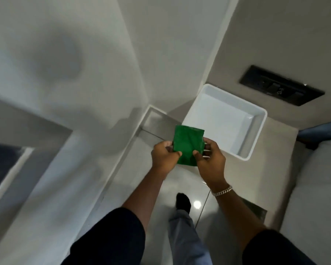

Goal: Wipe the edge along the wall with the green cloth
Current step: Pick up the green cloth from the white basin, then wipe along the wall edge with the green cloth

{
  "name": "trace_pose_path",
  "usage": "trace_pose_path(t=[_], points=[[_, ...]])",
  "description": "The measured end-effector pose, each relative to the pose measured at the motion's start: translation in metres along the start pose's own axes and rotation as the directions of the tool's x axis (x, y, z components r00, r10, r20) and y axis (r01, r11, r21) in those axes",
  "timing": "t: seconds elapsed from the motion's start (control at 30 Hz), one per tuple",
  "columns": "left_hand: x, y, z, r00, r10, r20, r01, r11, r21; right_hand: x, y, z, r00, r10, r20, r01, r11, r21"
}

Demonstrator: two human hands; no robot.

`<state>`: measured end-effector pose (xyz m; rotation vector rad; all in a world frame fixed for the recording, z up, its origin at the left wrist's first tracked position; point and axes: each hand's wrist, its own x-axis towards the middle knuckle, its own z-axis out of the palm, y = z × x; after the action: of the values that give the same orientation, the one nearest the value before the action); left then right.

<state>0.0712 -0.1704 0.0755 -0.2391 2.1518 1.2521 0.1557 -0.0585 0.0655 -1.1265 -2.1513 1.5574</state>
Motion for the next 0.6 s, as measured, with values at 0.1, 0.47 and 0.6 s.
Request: trace_pose_path(t=[0.1, 0.47, 0.6], points=[[-0.034, -0.046, -0.045, 1.0, -0.016, -0.019, 0.016, 1.0, -0.006, -0.058, 0.002, 0.027, 0.996, 0.022, 0.092, -0.02, 1.0, -0.023], [-0.105, -0.324, -0.185, 0.985, -0.106, -0.133, 0.102, 0.994, -0.037, -0.27, 0.115, 0.198, 0.936, 0.07, 0.345, -0.013, 0.986, -0.164], [-0.09, -0.44, -0.207, 0.966, -0.126, -0.225, 0.118, 0.992, -0.052, -0.316, 0.187, 0.275, 0.907, 0.032, 0.42, 0.046, 0.984, -0.172]])
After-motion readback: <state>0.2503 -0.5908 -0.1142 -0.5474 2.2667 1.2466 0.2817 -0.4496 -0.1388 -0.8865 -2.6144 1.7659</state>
